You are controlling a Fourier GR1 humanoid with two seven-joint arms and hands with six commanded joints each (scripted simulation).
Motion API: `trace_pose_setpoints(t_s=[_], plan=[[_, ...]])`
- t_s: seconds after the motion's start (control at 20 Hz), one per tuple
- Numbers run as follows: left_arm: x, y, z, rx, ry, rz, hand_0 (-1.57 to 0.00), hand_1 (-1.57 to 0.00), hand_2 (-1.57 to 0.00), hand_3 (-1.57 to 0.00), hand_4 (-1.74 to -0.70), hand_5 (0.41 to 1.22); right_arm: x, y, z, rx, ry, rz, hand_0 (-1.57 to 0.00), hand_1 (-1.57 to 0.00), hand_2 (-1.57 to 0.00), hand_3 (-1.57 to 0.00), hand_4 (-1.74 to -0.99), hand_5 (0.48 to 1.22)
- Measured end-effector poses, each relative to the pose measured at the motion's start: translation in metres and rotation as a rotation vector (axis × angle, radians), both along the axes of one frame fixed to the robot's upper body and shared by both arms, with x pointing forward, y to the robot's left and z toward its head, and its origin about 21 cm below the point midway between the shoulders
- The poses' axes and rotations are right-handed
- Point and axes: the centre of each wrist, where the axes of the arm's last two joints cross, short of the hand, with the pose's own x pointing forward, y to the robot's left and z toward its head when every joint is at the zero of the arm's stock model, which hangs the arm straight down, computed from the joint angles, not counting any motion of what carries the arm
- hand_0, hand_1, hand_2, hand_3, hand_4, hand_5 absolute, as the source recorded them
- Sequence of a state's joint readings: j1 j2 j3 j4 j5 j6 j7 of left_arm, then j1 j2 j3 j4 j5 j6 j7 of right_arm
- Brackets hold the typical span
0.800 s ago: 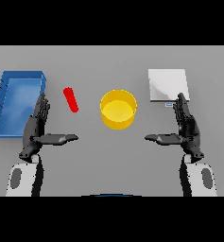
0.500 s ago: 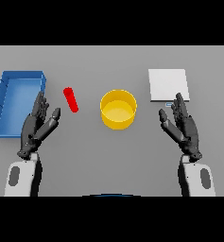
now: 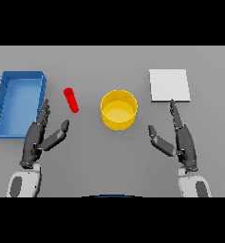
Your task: Pick up the red beaker and tilt it to pour out 1 green nut into yellow bowl. Pick up the yellow bowl and place it on the metallic measuring scale.
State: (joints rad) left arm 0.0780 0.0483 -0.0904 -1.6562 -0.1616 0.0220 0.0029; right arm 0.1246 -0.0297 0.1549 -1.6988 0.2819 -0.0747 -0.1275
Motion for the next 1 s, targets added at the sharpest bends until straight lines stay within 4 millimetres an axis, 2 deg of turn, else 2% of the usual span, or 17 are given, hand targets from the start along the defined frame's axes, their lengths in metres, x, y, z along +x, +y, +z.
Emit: trace_pose_setpoints(t_s=[0.15, 0.3, 0.45, 0.5, 0.6, 0.8, 1.0], plan=[[0.017, -0.008, -0.004, 0.016, -0.006, -0.017, 0.0, 0.0, 0.0, 0.0, -1.13, 0.633, 0.002, 0.002, 0.004, 0.002, 0.015, -0.001, 0.0, 0.0, 0.0, 0.0, -1.16, 0.651], [0.041, -0.016, -0.011, 0.019, 0.014, -0.016, 0.0, 0.0, 0.0, 0.0, -1.15, 0.638, 0.004, -0.004, 0.003, 0.036, 0.023, 0.0, 0.0, 0.0, 0.0, 0.0, -1.193, 0.658], [0.06, -0.019, -0.016, 0.033, 0.01, -0.005, 0.0, 0.0, 0.0, 0.0, -1.15, 0.63, 0.006, -0.004, 0.004, 0.045, 0.006, 0.007, 0.0, 0.0, 0.0, 0.0, -1.222, 0.667], [0.064, -0.014, -0.02, 0.031, 0.016, -0.006, 0.0, 0.0, 0.0, 0.0, -1.15, 0.629, 0.004, -0.005, 0.003, 0.043, 0.004, 0.007, 0.0, 0.0, 0.0, 0.0, -1.229, 0.667], [0.079, -0.019, -0.022, 0.027, 0.017, -0.004, 0.0, 0.0, 0.0, 0.0, -1.18, 0.635, 0.006, -0.001, 0.005, 0.045, 0.005, 0.012, 0.0, 0.0, 0.0, 0.0, -1.233, 0.666], [0.093, -0.022, -0.034, 0.026, 0.005, -0.008, 0.0, 0.0, 0.0, 0.0, -1.21, 0.636, 0.002, -0.005, 0.003, 0.039, 0.009, 0.006, 0.0, 0.0, 0.0, 0.0, -1.247, 0.673], [0.111, -0.032, -0.034, 0.069, -0.021, -0.021, 0.0, 0.0, 0.0, 0.0, -1.25, 0.661, 0.006, -0.005, 0.005, 0.038, 0.018, 0.011, 0.0, 0.0, 0.0, 0.0, -1.257, 0.686]])
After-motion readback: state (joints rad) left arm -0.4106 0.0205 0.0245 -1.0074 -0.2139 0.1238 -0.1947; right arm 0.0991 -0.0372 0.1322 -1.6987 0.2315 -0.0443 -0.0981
